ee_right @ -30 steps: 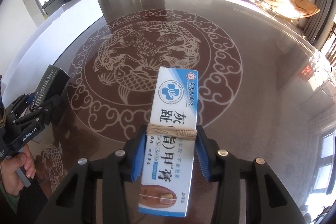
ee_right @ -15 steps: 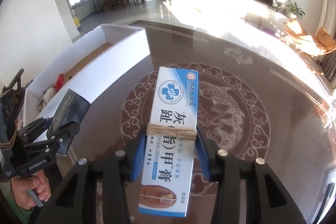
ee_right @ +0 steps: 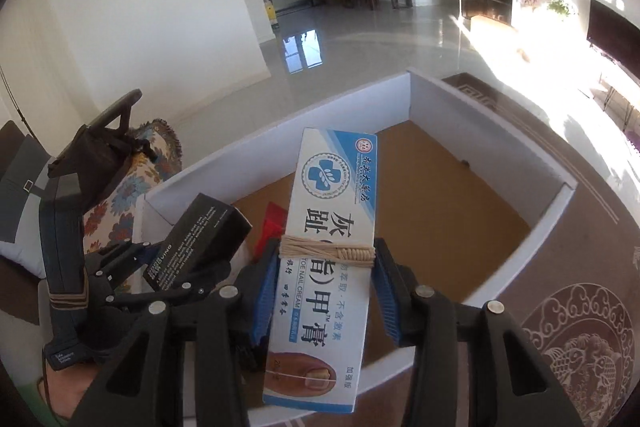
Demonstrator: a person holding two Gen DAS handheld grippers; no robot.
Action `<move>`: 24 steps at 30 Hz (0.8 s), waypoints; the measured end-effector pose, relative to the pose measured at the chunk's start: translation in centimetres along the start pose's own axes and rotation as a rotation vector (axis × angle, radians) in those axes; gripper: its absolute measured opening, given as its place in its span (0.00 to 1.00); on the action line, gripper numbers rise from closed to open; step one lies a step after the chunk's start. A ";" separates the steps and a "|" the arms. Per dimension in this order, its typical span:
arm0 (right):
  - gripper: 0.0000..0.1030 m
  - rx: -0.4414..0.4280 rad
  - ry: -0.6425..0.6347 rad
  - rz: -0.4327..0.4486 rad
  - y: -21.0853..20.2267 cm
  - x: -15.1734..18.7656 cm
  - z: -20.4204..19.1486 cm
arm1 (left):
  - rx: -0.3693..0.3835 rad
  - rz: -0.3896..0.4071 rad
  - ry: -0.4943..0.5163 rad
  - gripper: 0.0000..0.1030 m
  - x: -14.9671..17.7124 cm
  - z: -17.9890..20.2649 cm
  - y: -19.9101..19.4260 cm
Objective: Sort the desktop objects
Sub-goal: 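Release the black box and cream box into the white bin with both tools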
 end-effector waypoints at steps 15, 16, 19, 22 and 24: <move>0.92 0.128 0.015 -0.082 0.2 1.3 3.7 | -0.035 0.072 -0.086 0.90 0.1 1.8 -4.0; 0.92 0.134 0.022 -0.084 -0.2 1.5 4.2 | -0.051 0.093 -0.090 0.89 0.1 2.1 -4.5; 0.93 0.147 0.043 -0.096 -1.0 2.3 5.7 | -0.132 0.118 -0.073 0.89 0.2 2.6 -5.0; 0.93 0.161 0.049 -0.113 -1.2 3.4 6.6 | -0.167 0.111 -0.061 0.89 0.5 3.1 -5.1; 0.93 0.165 0.046 -0.114 -1.2 3.8 6.7 | -0.194 0.114 -0.068 0.89 0.7 2.8 -5.3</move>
Point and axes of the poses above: each gripper's, at about its wrist camera, not at the fingertips, and y roughly the way its jaws point, z to its right, x to its underside, the point moved 10 cm from there along y, roughly the way its jaws point, and after that the axes turned 5 degrees about x, right-handed, at the moved point
